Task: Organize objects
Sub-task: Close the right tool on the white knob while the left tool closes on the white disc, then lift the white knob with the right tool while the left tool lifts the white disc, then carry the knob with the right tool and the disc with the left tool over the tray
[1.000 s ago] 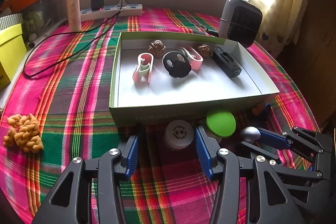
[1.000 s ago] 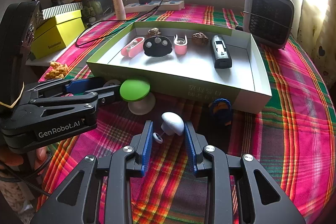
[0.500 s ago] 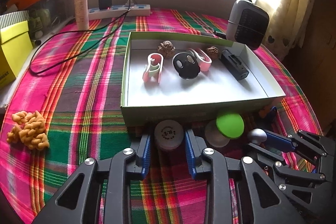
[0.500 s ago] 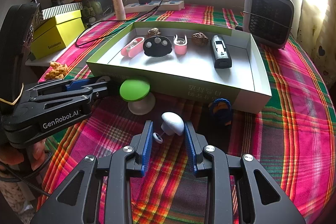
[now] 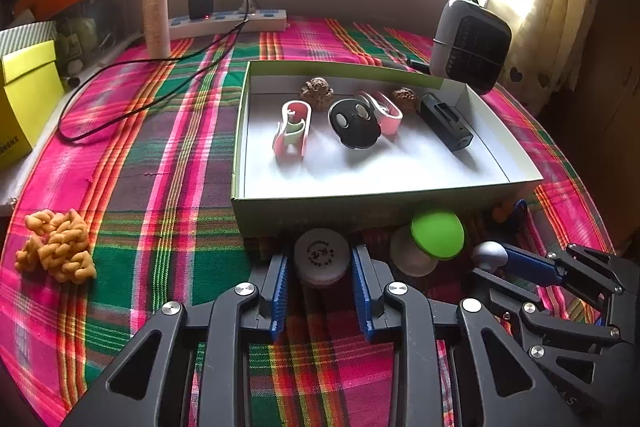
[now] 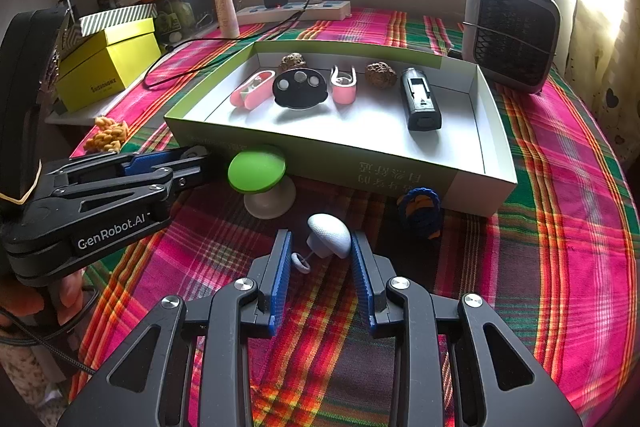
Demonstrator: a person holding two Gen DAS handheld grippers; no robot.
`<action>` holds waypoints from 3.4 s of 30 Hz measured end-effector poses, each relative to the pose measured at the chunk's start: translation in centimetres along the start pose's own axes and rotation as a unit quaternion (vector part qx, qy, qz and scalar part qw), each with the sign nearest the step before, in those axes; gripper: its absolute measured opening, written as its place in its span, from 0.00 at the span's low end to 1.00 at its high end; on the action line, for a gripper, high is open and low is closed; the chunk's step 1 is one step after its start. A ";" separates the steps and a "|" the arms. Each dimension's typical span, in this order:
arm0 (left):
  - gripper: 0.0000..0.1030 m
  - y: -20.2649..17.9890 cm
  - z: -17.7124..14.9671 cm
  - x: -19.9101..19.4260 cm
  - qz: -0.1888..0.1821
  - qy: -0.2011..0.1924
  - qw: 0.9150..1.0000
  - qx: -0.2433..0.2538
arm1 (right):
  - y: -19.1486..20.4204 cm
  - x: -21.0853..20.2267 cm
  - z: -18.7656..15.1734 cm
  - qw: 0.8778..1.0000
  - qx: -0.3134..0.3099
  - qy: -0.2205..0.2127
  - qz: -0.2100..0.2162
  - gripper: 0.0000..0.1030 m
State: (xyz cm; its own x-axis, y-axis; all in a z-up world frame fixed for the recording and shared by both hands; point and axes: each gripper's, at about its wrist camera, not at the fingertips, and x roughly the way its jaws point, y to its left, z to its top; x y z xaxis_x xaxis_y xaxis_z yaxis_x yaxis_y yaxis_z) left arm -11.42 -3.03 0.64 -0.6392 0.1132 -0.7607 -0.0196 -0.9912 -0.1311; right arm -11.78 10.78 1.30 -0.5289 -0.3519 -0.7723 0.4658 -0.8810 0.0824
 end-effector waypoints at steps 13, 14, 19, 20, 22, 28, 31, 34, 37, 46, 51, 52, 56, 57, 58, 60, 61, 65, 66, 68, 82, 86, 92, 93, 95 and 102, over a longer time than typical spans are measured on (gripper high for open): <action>0.25 -0.2 -0.3 -0.5 0.003 -0.006 1.000 0.000 | -0.2 0.0 0.1 1.000 0.002 -0.002 0.000 0.30; 0.25 -0.2 -0.3 -0.6 0.007 -0.008 1.000 0.001 | -0.2 0.0 0.1 1.000 0.002 -0.002 0.000 0.30; 0.25 -0.2 -0.2 -0.8 0.006 -0.009 1.000 0.001 | 0.0 -0.2 0.3 1.000 -0.001 -0.005 0.003 0.30; 0.25 -0.2 -0.2 -0.9 0.005 -0.010 1.000 0.001 | 0.0 -0.3 0.3 1.000 -0.002 -0.005 0.003 0.30; 0.25 -0.2 -0.2 -1.0 0.005 -0.011 1.000 0.001 | 0.1 -0.4 0.4 1.000 -0.002 -0.007 0.004 0.30; 0.25 -0.3 -0.2 -1.7 0.002 -0.017 1.000 0.002 | 0.3 -0.8 0.5 1.000 -0.001 -0.014 0.007 0.30; 0.25 -0.3 -0.1 -2.1 -0.001 -0.021 1.000 0.005 | 0.4 -1.2 0.7 1.000 -0.002 -0.019 0.010 0.30; 0.25 -0.3 0.1 -2.6 -0.001 -0.026 1.000 0.006 | 0.4 -1.6 0.9 1.000 -0.002 -0.025 0.011 0.30; 0.25 -0.3 0.3 -3.0 -0.001 -0.031 0.999 0.007 | 0.5 -2.0 1.0 1.000 -0.004 -0.029 0.010 0.30; 0.25 -0.4 0.8 -3.8 -0.002 -0.042 0.999 0.010 | 0.8 -2.6 1.8 0.999 -0.011 -0.040 0.010 0.30; 0.25 -0.5 1.3 -4.3 -0.006 -0.049 0.999 0.011 | 0.8 -2.8 2.6 0.999 -0.014 -0.046 0.011 0.30; 0.25 -0.5 1.4 -4.3 -0.010 -0.048 0.999 0.011 | 0.8 -2.8 2.8 0.999 -0.014 -0.046 0.011 0.30; 0.25 -0.5 1.9 -4.2 -0.013 -0.048 0.999 0.009 | 0.7 -2.7 3.4 0.999 -0.016 -0.048 0.012 0.30; 0.25 -0.5 2.0 -4.2 -0.014 -0.049 0.999 0.009 | 0.7 -2.6 3.6 0.999 -0.015 -0.048 0.013 0.30; 0.25 -0.5 2.1 -4.2 -0.014 -0.049 0.999 0.009 | 0.6 -2.5 3.8 0.999 -0.014 -0.048 0.014 0.30; 0.25 -0.5 2.4 -4.1 -0.014 -0.050 0.999 0.010 | 0.4 -2.3 4.1 0.999 -0.012 -0.047 0.014 0.30; 0.25 -0.5 2.6 -4.0 -0.015 -0.050 0.999 0.010 | 0.4 -2.2 4.2 0.999 -0.012 -0.048 0.014 0.30; 0.25 -0.4 3.2 -3.6 -0.018 -0.049 0.999 0.008 | 0.2 -1.9 4.8 0.999 -0.011 -0.047 0.014 0.30; 0.25 -0.3 3.4 -3.5 -0.018 -0.048 0.999 0.007 | 0.1 -1.8 4.9 0.999 -0.010 -0.047 0.013 0.30; 0.25 -0.2 3.7 -3.1 -0.020 -0.044 0.999 0.006 | -0.1 -1.5 5.2 0.999 -0.009 -0.046 0.012 0.30; 0.25 0.4 5.0 -0.6 -0.023 -0.027 0.999 -0.003 | -1.2 0.9 6.7 0.999 -0.003 -0.030 0.011 0.30; 0.25 0.5 5.1 0.0 -0.022 -0.023 0.999 -0.005 | -1.2 1.4 6.9 1.000 -0.004 -0.026 0.012 0.30; 0.25 0.5 5.2 0.9 -0.028 -0.013 0.999 -0.008 | -1.4 2.1 7.4 1.000 -0.008 -0.020 0.010 0.30; 0.25 0.5 5.2 1.0 -0.028 -0.012 1.000 -0.008 | -1.5 2.2 7.5 1.000 -0.008 -0.019 0.010 0.30; 0.25 0.5 5.2 1.2 -0.028 -0.009 1.000 -0.009 | -1.5 2.5 7.6 1.000 -0.009 -0.015 0.013 0.30; 0.25 0.6 5.1 2.1 -0.027 0.001 1.000 -0.010 | -1.4 3.6 7.9 1.000 -0.012 -0.001 0.018 0.30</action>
State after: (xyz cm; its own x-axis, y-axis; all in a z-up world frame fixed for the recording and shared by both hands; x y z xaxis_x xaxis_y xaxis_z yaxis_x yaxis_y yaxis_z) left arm -16.68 -3.75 2.24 -0.6359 0.1670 -0.7535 -0.0380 -0.9819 -0.1855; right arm -19.95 8.29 3.42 -0.5125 -0.3831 -0.7685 0.5017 -0.8599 0.0940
